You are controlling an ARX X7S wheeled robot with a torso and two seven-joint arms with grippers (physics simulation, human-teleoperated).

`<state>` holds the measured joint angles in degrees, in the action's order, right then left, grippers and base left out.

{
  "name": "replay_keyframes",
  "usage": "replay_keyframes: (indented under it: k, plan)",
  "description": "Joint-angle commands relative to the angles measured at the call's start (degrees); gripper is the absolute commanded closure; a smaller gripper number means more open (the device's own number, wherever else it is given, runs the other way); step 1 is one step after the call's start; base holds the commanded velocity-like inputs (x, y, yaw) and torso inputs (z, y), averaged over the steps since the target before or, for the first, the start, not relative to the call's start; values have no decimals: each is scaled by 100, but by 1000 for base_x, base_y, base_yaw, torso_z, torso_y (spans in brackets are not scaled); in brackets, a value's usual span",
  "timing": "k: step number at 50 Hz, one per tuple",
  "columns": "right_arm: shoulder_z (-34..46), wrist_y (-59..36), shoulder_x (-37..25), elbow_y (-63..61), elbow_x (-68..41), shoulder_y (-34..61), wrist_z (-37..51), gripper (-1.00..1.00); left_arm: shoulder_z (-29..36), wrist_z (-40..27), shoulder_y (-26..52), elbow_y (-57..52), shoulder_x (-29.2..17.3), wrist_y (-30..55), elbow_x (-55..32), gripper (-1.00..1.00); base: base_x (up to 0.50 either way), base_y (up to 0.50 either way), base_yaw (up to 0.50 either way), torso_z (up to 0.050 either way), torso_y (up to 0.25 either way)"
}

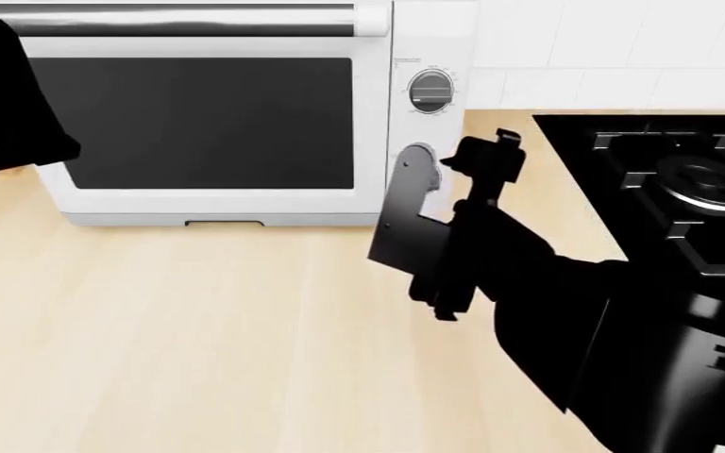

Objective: Turn on the toaster oven by setting the timer.

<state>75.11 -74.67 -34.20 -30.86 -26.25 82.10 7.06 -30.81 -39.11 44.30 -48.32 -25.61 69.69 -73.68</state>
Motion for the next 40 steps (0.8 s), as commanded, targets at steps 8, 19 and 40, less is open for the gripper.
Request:
replay_keyframes:
  k: [8, 19, 40]
  plan:
    - [142, 98, 130, 202, 73, 69, -26, -100, 11, -83, -30, 25, -36, -86, -82, -100, 0, 0, 0, 0, 0]
    - [143, 70, 205, 340, 51, 40, -30, -100, -27, -128, -67, 37, -85, -137, -148, -100, 0, 0, 0, 0, 0]
    - [133, 184, 390, 709, 91, -29, 11, -100, 1, -157, -128, 42, -125, -242, -162, -100, 0, 0, 0, 0, 0]
